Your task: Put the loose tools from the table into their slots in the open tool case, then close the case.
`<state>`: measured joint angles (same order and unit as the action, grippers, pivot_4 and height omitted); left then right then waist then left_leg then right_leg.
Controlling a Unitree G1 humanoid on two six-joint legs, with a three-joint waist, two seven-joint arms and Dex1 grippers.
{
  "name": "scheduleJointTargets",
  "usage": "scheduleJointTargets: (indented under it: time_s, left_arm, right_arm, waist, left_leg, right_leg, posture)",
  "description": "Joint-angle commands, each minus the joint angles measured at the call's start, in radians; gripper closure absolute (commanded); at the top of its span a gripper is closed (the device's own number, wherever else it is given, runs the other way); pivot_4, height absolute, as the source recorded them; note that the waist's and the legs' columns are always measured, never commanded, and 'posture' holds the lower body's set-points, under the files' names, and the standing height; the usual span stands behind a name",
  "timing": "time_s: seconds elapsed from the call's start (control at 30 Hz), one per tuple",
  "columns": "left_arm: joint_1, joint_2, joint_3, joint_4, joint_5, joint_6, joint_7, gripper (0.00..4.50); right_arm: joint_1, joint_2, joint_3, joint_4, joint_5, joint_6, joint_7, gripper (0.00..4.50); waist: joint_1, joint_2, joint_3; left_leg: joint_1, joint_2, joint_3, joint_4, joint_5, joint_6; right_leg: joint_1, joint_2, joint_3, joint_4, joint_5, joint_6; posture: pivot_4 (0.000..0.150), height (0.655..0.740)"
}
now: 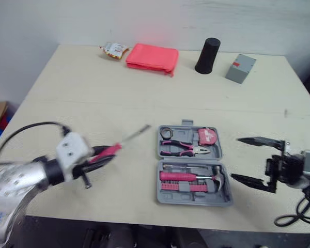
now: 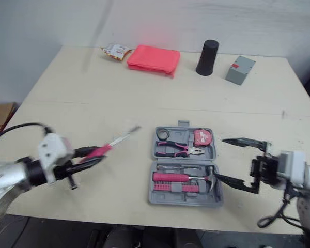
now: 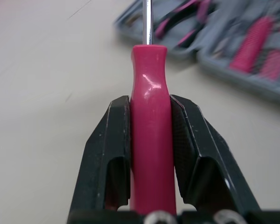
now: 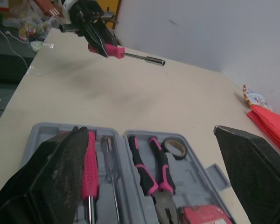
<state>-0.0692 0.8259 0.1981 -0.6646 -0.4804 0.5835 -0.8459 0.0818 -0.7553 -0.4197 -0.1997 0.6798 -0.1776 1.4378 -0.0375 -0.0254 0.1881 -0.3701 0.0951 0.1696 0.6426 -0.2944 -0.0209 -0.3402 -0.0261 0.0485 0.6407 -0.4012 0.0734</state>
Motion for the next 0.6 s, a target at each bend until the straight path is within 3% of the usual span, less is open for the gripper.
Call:
scheduleJointTargets:
  time_s: [0.03,0.2,0.33,0.43,0.6]
  left_arm:
    - [-0.113,-0.008,-0.151,0.018,0.002,-0.031,-0.068,3.97]
    - [-0.304,-0.091,-0.464,0.018,0.033,0.081,-0.097,3.97]
    - [-0.419,-0.205,-0.665,0.039,0.074,0.230,-0.037,3.97]
    - [-0.476,-0.258,-0.731,0.039,0.052,0.398,0.011,3.97]
    - [-0.533,-0.308,-0.813,0.081,0.088,0.477,0.064,3.97]
  right_arm:
    - [0.051,-0.017,-0.075,-0.043,-0.004,-0.016,-0.019,0.00]
    - [0.216,-0.015,-0.194,-0.132,-0.011,0.005,-0.061,0.00]
    - [0.361,-0.009,-0.298,-0.254,0.025,0.069,-0.103,0.00]
    - [0.461,0.015,-0.342,-0.348,0.041,0.095,-0.118,0.00]
    - [0.539,0.062,-0.351,-0.448,0.046,0.122,-0.184,0.00]
  waist:
    - [0.001,0.001,0.000]
    - [0.007,0.002,0.000]
    - [0.009,0.001,0.001]
    - [0.006,0.001,0.001]
    - [-0.001,0.001,0.001]
  left_leg:
    - [0.000,0.001,0.000,0.000,0.000,0.000]
    - [-0.001,0.001,0.003,0.000,0.000,0.000]
    - [-0.001,0.000,0.002,0.004,-0.001,0.000]
    - [0.001,0.000,0.000,0.006,0.000,0.001]
    - [0.003,-0.001,0.000,0.007,0.004,0.001]
  right_leg:
    - [0.000,0.001,0.000,-0.001,0.000,0.000]
    - [-0.002,0.003,0.007,-0.001,-0.002,0.004]
    - [-0.002,0.004,0.009,0.003,-0.002,0.006]
    - [0.000,0.004,0.009,0.005,-0.001,0.007]
    - [0.000,0.003,0.010,0.012,-0.001,0.008]
  posture:
    - [0.150,0.7400]
    - [0.150,0.7400]
    - [0.150,0.7400]
    - [0.150,0.7400]
    - [0.150,0.7400]
